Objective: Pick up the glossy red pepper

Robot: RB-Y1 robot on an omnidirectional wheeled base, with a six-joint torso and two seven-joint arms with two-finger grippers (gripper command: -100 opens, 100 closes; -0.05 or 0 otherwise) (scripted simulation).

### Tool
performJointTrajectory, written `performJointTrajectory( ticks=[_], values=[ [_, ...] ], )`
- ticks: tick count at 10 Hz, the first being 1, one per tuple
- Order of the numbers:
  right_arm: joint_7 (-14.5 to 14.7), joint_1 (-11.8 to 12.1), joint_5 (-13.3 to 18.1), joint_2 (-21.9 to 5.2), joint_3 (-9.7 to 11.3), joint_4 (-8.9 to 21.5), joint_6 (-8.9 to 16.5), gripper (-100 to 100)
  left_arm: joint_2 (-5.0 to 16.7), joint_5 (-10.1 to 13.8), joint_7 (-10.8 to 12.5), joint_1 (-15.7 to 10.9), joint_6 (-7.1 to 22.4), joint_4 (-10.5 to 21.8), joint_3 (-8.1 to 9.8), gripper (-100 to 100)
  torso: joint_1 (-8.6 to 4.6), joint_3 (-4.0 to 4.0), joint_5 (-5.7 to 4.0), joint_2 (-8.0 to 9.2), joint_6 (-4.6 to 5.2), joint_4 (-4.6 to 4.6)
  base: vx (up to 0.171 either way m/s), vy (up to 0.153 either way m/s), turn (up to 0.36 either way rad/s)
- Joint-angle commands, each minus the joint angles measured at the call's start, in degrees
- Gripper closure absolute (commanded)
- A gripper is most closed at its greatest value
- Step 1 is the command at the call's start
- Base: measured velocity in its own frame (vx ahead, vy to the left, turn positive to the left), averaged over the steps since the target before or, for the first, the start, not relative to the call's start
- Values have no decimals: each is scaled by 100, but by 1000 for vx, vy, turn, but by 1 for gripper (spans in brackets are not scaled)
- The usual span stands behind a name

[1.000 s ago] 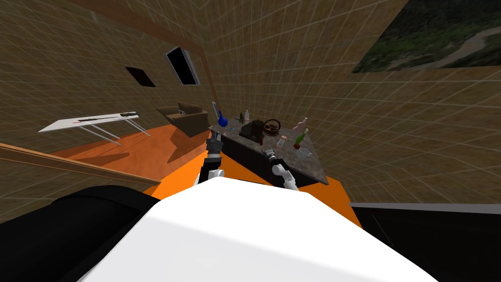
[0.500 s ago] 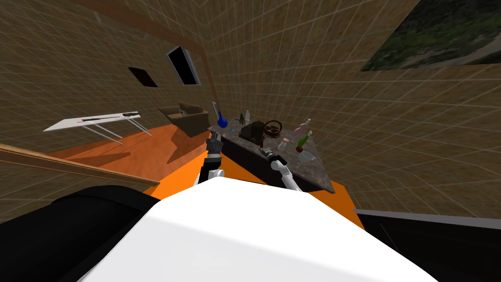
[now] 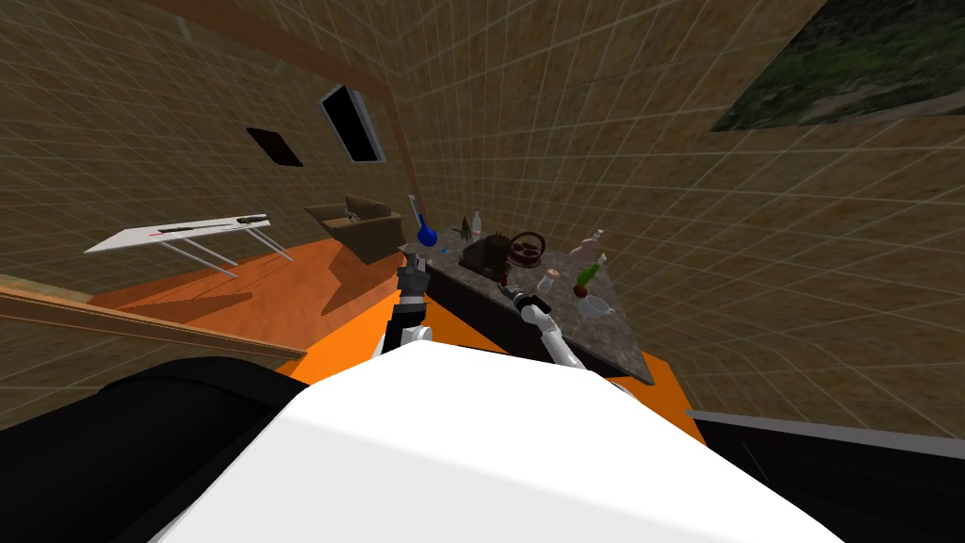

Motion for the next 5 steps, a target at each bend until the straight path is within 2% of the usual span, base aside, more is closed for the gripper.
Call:
performJointTrajectory(
  ticks=[1, 2, 3, 5],
  values=[
    [286, 6, -241, 102, -171, 32, 254, -100, 0, 0, 0, 0, 0, 0, 0, 0, 0, 0, 0, 0, 0, 0, 29, 39, -217],
    [412, 6, -241, 102, -171, 32, 254, -100, 0, 0, 0, 1, 0, 0, 0, 0, 13, 0, 2, -1, 4, 0, 38, 58, -92],
    [582, 12, -482, 204, -343, 63, 488, -100, 0, 0, 0, 0, 0, 0, -1, 0, 21, -2, 4, -4, -1, -1, 50, 53, -154],
    [847, 12, -482, 204, -343, 63, 508, -100, 0, 0, 0, 0, 0, 0, 0, 0, 22, -3, 5, -6, -1, -1, 25, 41, -39]
  ],
)
